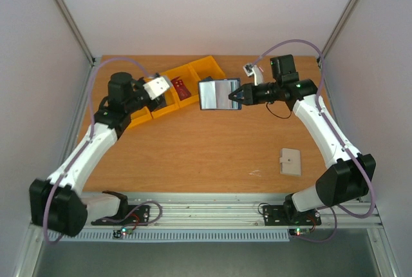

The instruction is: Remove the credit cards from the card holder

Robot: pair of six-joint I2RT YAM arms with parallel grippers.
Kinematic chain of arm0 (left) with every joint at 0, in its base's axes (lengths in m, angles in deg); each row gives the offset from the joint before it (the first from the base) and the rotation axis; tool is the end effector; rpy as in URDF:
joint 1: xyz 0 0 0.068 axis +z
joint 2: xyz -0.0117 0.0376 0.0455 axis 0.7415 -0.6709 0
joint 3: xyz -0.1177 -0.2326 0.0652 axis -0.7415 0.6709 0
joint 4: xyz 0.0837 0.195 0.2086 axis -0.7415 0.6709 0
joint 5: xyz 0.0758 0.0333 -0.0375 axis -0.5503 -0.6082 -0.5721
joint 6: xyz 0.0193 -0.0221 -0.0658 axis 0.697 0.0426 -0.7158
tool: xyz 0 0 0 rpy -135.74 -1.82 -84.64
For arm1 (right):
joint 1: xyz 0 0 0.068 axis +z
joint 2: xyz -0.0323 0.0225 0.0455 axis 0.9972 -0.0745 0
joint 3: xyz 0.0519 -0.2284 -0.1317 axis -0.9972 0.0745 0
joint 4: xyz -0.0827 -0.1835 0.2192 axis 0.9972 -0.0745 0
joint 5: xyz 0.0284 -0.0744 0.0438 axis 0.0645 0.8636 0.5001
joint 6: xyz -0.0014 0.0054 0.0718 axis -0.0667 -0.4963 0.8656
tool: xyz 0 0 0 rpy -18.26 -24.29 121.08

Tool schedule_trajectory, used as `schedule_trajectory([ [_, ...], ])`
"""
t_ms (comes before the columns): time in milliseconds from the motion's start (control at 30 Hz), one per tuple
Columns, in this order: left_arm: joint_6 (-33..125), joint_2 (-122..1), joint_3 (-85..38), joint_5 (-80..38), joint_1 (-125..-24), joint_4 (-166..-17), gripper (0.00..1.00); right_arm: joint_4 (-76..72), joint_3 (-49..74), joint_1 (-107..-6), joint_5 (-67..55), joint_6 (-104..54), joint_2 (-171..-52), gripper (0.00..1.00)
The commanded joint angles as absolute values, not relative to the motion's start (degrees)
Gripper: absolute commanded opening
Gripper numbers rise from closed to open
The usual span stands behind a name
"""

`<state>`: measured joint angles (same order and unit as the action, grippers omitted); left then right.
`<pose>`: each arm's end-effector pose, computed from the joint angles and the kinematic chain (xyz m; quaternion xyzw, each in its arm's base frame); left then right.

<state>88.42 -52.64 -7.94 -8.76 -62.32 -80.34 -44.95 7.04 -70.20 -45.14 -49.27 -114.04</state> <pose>0.3154 -0.1029 0.3168 0.4039 0.7021 -0.0627 0.5830 0.3314 0.1372 0.3380 -0.3840 0.7737 0.3628 0.3497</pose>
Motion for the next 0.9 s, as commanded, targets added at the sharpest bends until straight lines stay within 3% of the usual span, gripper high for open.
schedule_trajectory([
  [0,131.11,-63.87,-11.99,5.86,-60.47,-90.93,0.0,-43.89,7.31,-72.49,-50.5,-52.55,-113.11,0.01],
  [233,160.82,-85.25,-28.65,14.23,-58.04,-82.46,0.0,-44.2,7.02,-75.38,-53.92,-54.48,-114.43,0.01],
  [500,192.43,-104.49,-50.16,18.05,-53.85,-59.59,0.0,-44.41,3.09,-78.17,-57.21,-54.32,-120.15,0.01],
  [667,202.39,-111.5,-58.18,18.3,-53.31,-53.37,0.0,-45.06,0.34,-79.02,-57.96,-54.54,-123.16,0.01],
  [867,204.96,-117.93,-62.76,18.89,-53.31,-59.23,0.0,-45.19,-1.43,-79.23,-58.58,-53.9,-125.07,0.01],
])
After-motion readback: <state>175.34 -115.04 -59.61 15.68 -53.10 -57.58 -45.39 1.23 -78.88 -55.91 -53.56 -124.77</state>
